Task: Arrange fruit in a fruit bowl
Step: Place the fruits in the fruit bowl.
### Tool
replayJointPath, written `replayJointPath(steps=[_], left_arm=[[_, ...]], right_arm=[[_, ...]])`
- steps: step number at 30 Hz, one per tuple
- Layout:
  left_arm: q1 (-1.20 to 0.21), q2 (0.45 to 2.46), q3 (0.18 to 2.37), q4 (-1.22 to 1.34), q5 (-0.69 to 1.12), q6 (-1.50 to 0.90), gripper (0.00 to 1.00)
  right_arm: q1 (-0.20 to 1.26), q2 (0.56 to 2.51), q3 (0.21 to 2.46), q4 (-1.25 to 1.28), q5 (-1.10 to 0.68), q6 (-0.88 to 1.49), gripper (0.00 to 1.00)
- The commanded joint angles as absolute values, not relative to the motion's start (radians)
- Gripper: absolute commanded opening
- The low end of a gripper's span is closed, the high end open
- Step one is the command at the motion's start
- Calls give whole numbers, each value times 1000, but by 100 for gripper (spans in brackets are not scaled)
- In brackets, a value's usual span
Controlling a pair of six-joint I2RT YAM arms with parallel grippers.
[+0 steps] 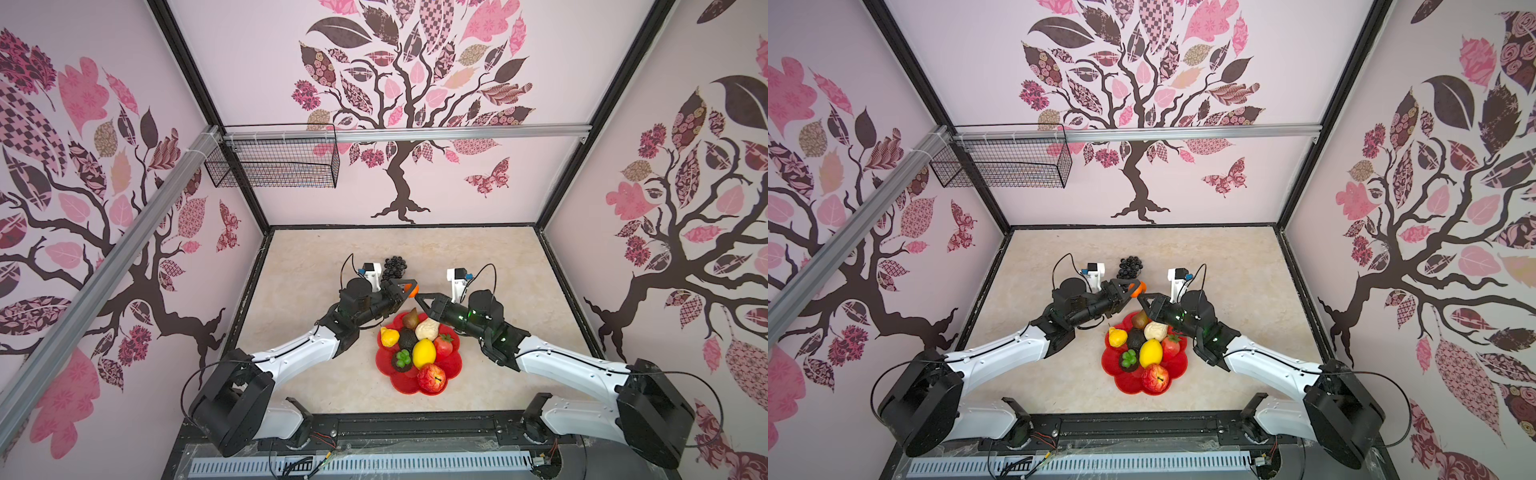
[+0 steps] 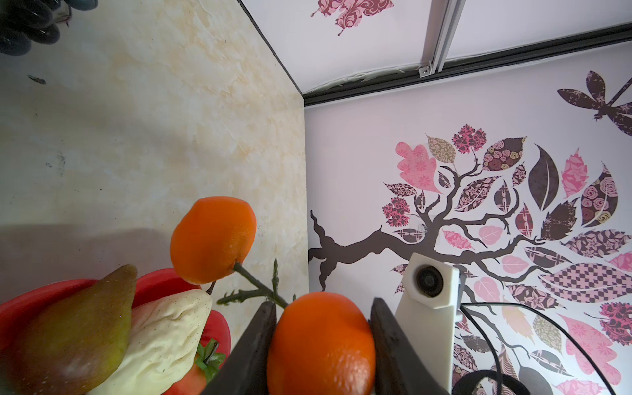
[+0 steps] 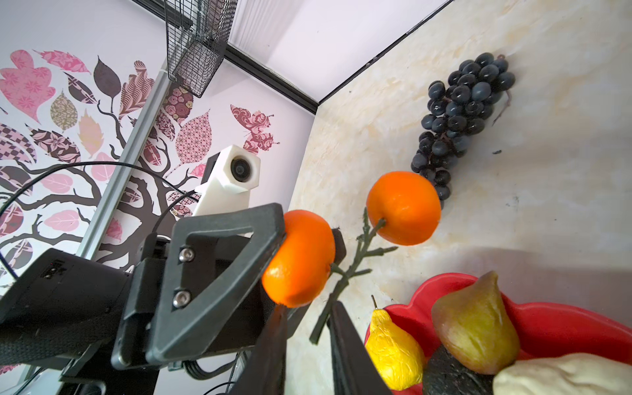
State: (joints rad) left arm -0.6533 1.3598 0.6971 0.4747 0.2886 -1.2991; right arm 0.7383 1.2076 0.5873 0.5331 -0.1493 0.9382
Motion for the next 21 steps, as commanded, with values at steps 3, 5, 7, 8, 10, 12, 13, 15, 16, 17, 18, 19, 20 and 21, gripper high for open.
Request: replayJointPath(steps=[3,5,7,8,10,12,13,15,16,17,18,19,20,21], left_arm=[[-662,1333,667,480,276,-1276,42],[-661,1332,667,477,276,-1276,42],[-662,1330,667,477,275,-1275,42],[-663,1329,666,477,275,-1275,42],[-665,1328,667,477,272,-1273,42],[-667,1329,666,477,270,-1273,42],[-666,1329,666,477,271,-1273,42],[-667,1329,666,477,270,-1273,42],[-668,1329,666,477,269,-1274,42],[-669,1329,666,477,268,-1274,42],[-669,1328,666,478,268,-1274,42],[-670,1328,667,477,268,-1274,42],[-670,1328,666,477,269,-1272,42],[-670,1328,666,477,269,-1272,43]], right_arm=[[740,1218,607,526,-133,925,24],[739,1220,607,523,-128,922,22],[739,1222,609,516,-125,922,20],[739,1222,608,515,-122,920,19],[739,1221,607,513,-121,920,17],[740,1223,607,507,-115,915,14],[739,1223,609,503,-113,914,13],[739,1222,608,502,-113,913,10],[739,1223,609,500,-113,911,9],[739,1224,609,499,-112,912,8],[740,1224,609,497,-109,910,6],[739,1224,609,493,-106,908,6],[740,1224,609,491,-104,908,5],[740,1223,609,490,-104,906,4]])
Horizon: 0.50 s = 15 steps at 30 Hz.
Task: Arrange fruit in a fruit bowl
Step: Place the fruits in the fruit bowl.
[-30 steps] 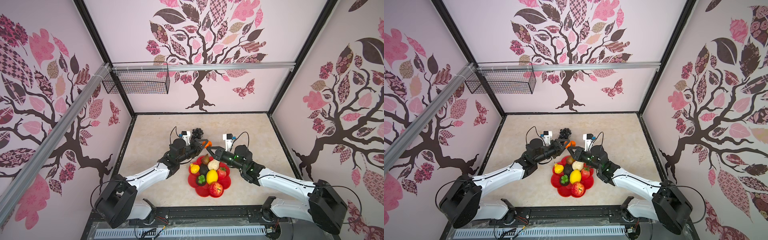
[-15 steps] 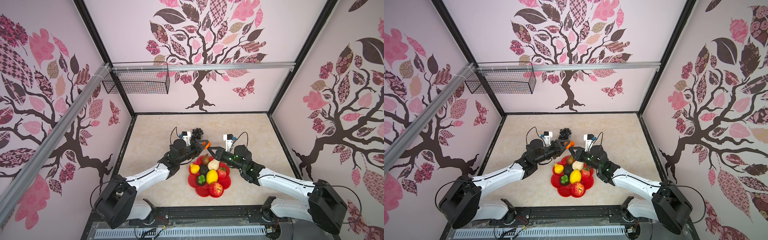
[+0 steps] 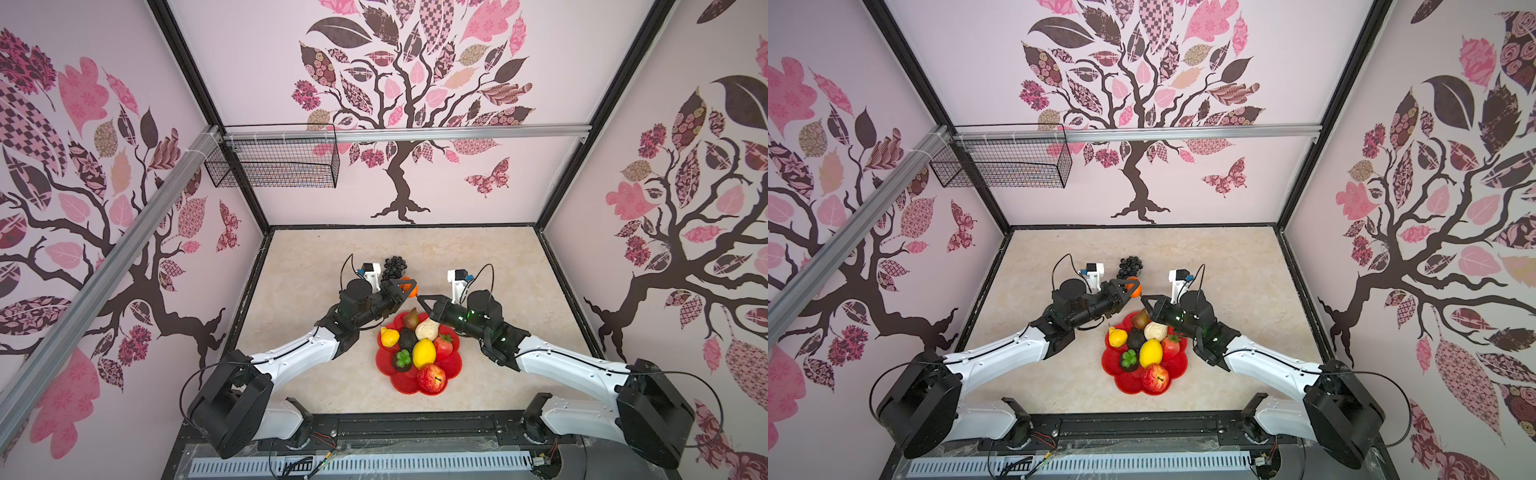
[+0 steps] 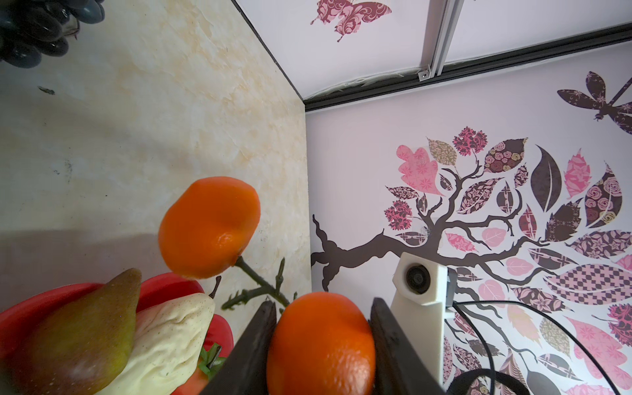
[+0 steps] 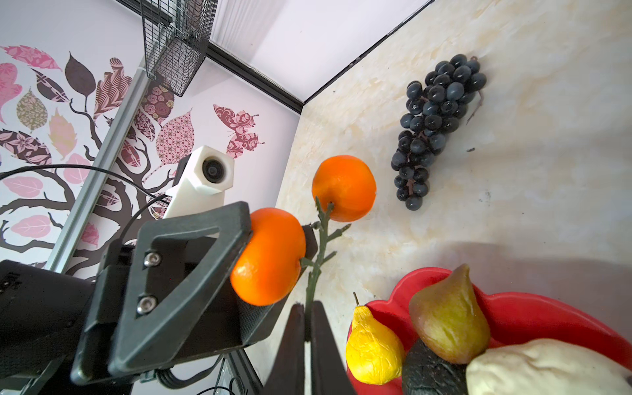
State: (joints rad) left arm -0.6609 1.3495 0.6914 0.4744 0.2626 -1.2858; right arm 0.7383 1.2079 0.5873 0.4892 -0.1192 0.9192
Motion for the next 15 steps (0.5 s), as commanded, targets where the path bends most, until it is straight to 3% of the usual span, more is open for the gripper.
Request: replayJointPath(steps=[1,8,12,15], left_arm=[[-671,1327,666,478,268,-1272,43],[-670,1334,664,475,265,-1266,52],[-670,1342,658,459,250,-1260,65],[-670,1353,657,457,241,-1261,67]], right_arm=[[739,1221,610,487,-103,904,3],[740,1206,623,451,-89,873,0],[739,1195,632,414,-77,844,0],[739,1190,642,379,-64,823,0]])
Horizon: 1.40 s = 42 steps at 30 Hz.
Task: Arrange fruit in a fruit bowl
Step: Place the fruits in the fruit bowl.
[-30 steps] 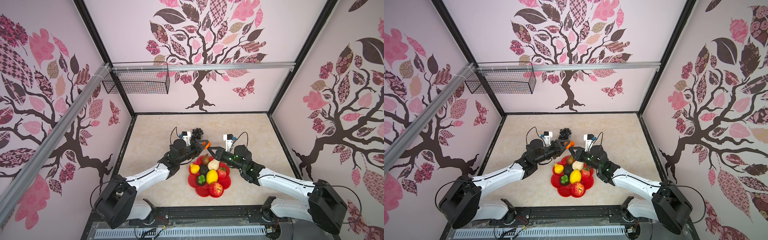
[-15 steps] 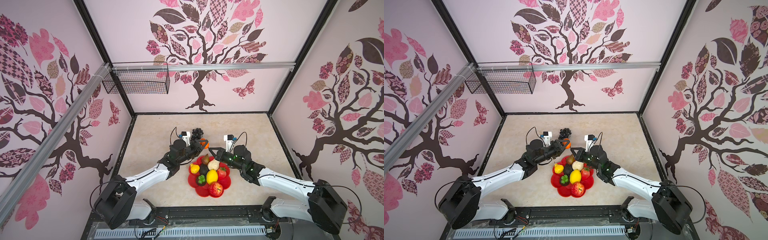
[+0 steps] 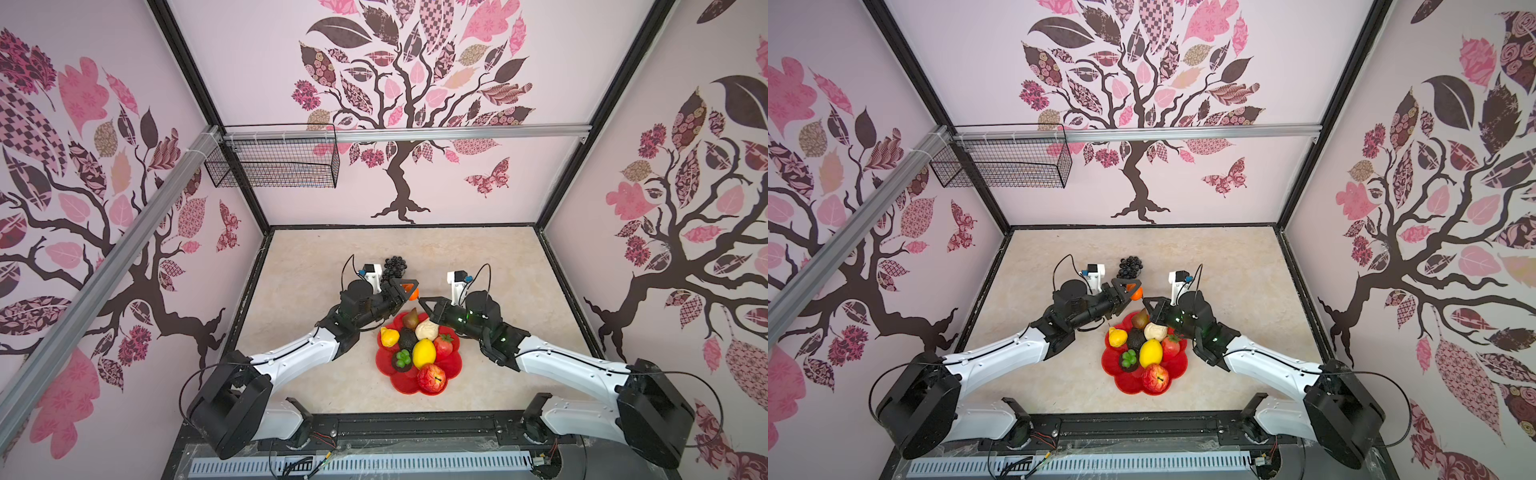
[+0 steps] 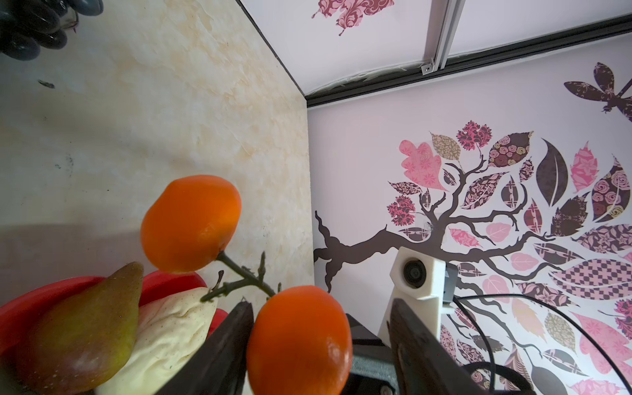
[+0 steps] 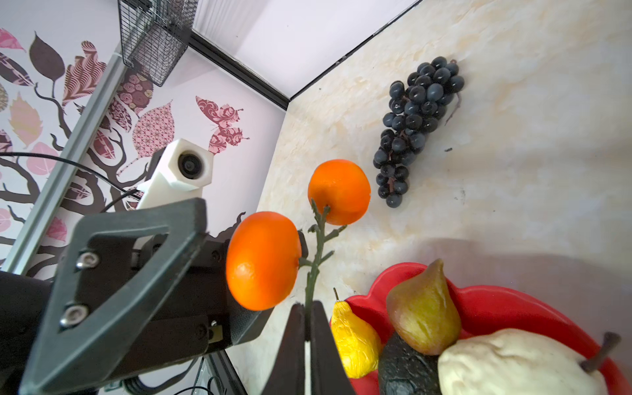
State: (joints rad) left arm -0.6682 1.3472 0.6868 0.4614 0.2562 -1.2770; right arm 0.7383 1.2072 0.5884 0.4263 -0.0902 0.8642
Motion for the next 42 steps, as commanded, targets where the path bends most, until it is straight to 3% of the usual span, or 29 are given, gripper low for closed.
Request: replayJointPath(steps=[1,10,18,28,42], left_arm=[[-670,1354,657,458,241,-1258,67],[-654,1281,654,330,199,-1162,76],[-518,1134,610,172,160,-1018,78],[-488,895,586,-140,-140,-649,79],[-488,899,444,-7,-202,-556,80]], right_arm=[[739,1188,647,363,-58,811,0],[739,1136,705,172,18,659,0],[740,1074,726,17,21,527,0],[828,973,765,-306,163,413,0],[854,809,735,-624,235,559,0]])
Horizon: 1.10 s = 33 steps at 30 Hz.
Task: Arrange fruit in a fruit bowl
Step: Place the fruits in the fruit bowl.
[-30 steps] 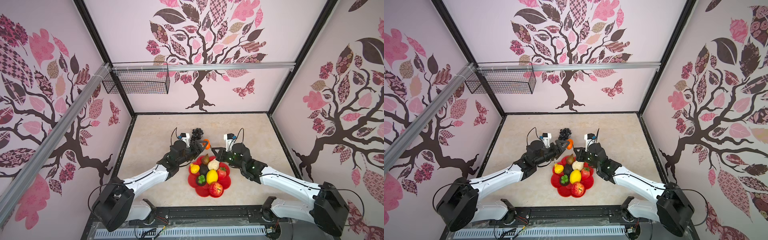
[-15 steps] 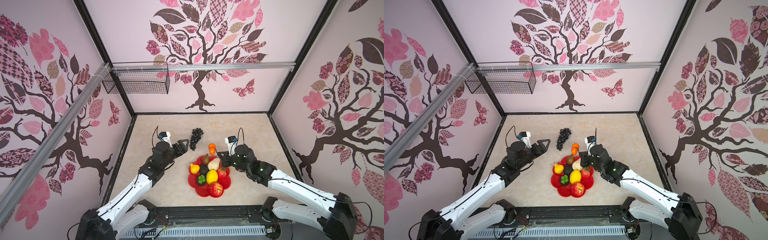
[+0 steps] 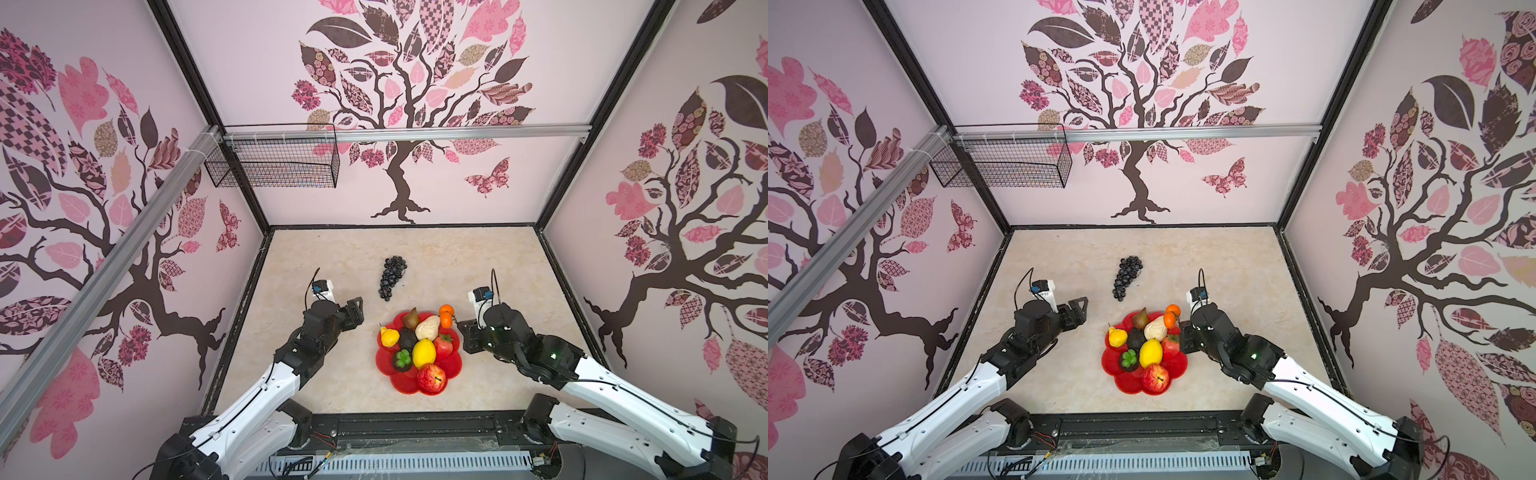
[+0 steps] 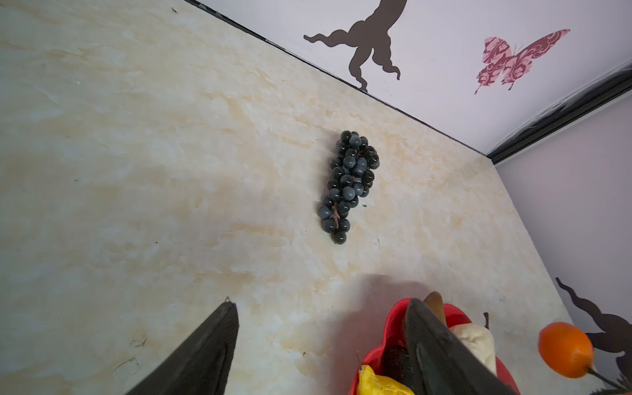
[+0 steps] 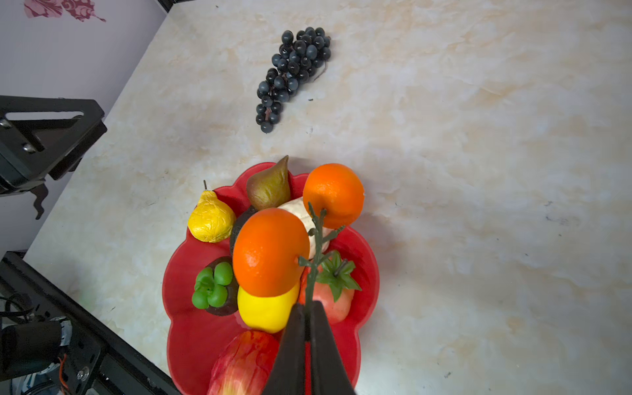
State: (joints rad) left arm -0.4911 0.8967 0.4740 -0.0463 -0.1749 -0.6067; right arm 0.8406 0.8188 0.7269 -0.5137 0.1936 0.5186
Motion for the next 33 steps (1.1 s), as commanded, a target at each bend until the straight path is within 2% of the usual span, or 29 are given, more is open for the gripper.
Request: replayJointPath(steps=[1,9,33], left_arm=[[-487,900,440,-3,-206,-551,80],[-486,913,410,32,-231,-517,80],[-480,939,407,41,-228,-515,80]], right_arm=[[859,810,735,-639,237,566,0],[1003,904,813,-782,381,635,0],[1139,997,822,-868,331,715,0]])
